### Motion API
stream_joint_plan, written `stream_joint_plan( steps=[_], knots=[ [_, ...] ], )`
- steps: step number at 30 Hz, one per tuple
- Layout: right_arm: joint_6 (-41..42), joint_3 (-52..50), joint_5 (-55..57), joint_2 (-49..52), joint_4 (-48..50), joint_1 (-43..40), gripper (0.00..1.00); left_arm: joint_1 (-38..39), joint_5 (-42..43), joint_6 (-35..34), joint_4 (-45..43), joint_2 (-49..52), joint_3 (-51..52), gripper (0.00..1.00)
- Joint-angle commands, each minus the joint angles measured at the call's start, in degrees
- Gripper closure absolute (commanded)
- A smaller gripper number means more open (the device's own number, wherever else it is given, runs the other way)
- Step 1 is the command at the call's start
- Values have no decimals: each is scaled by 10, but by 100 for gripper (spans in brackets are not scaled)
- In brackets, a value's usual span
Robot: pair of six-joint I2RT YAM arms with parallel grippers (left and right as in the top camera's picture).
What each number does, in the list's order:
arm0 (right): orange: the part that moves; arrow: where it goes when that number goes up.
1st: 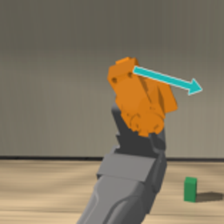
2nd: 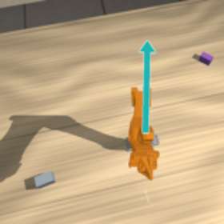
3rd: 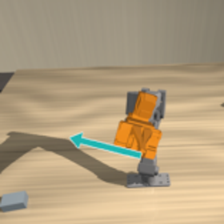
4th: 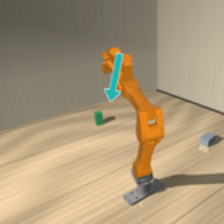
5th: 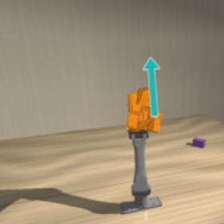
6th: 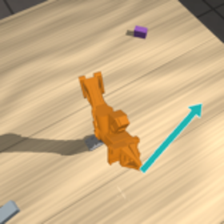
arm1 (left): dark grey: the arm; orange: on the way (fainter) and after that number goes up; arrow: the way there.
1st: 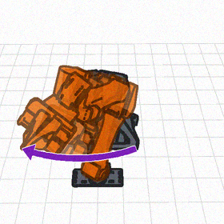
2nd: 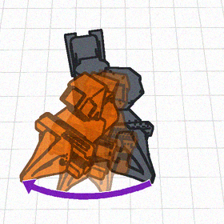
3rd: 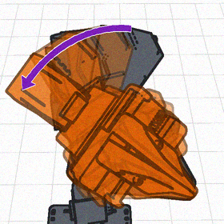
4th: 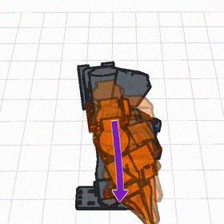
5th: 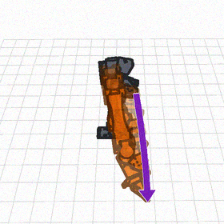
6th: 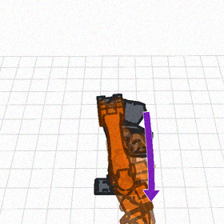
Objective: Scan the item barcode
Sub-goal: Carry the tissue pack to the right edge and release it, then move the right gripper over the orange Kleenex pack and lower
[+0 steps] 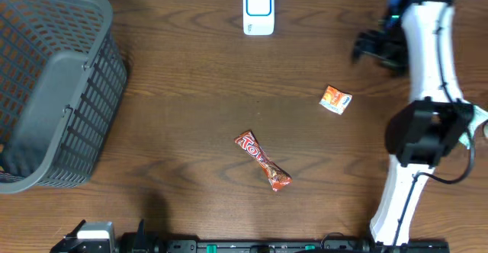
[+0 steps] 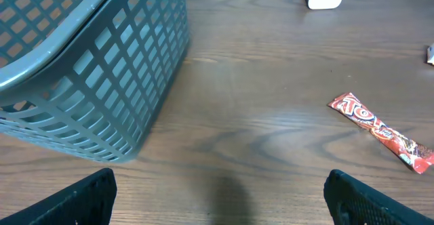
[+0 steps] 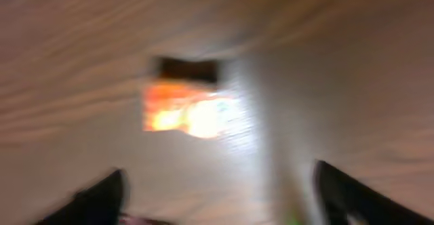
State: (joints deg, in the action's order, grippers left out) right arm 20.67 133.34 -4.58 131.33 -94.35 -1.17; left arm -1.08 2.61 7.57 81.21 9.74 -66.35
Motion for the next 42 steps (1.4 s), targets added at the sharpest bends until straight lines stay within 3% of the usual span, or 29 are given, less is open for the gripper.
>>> stream_joint_plan(
  steps=[1, 2, 3, 7, 19, 42],
  knots=[
    [11, -31, -55, -8, 28, 46, 71, -2, -7, 8, 2, -3, -2, 2],
    [12, -43, -32, -8, 44, 62, 89, -2, -7, 8, 2, -3, -2, 2],
    [20, -57, 1, -8, 67, 79, 99, -2, -7, 8, 2, -3, -2, 2],
    [57, -112, 108, -8, 146, 119, 99, -2, -7, 8, 2, -3, -2, 2],
    [54, -262, 147, -8, 317, 122, 99, -2, -7, 8, 2, -3, -2, 2],
    [73, -275, 202, -8, 351, 93, 99, -2, -7, 8, 2, -3, -2, 2]
  ],
)
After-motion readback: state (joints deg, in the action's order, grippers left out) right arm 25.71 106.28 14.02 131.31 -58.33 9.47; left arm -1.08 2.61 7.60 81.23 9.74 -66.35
